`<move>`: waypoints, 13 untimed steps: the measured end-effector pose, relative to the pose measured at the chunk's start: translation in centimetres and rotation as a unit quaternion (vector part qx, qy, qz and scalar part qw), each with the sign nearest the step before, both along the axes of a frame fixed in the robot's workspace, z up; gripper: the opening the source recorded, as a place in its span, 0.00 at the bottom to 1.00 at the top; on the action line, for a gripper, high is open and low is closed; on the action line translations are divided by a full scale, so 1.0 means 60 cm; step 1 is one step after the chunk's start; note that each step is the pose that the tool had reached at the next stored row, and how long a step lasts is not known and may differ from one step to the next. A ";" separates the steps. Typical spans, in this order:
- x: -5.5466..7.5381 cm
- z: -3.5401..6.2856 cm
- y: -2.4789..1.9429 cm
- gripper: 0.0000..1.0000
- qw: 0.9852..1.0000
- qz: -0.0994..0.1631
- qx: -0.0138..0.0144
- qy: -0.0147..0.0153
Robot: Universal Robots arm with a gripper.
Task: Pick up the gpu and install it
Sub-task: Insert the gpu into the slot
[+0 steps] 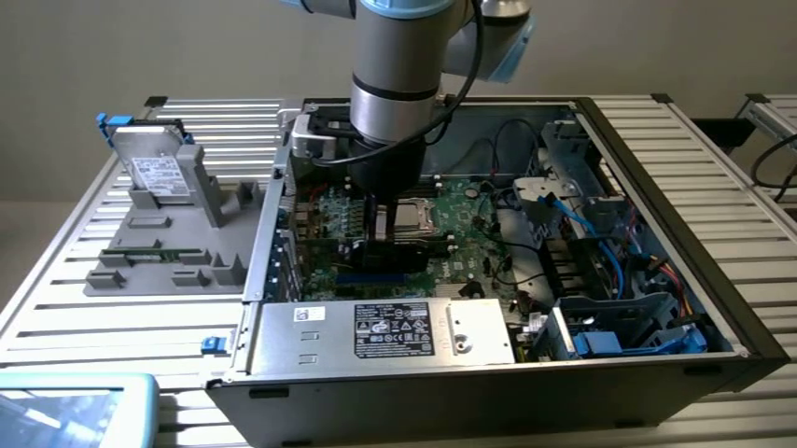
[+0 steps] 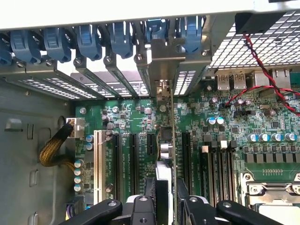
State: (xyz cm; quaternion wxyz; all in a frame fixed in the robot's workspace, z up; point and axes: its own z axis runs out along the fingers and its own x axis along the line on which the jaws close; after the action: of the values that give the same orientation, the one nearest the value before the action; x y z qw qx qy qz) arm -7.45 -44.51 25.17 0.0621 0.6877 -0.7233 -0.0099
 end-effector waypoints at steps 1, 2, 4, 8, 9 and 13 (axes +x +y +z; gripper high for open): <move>0.000 0.000 0.0000 0.28 1.000 0.000 0.000 0.000; 0.000 0.000 0.0000 0.28 1.000 0.000 0.000 0.000; 0.000 0.000 0.0000 0.28 1.000 0.000 0.000 0.000; 0.000 0.000 -0.0001 0.28 1.000 0.000 0.000 0.000; 0.000 0.000 -0.0001 0.28 1.000 0.000 0.001 0.000; 0.000 0.000 -0.0009 0.28 1.000 0.000 0.012 -0.003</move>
State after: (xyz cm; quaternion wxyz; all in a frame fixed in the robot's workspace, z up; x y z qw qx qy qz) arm -7.46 -44.56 25.17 0.0512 0.6885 -0.7233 -0.0168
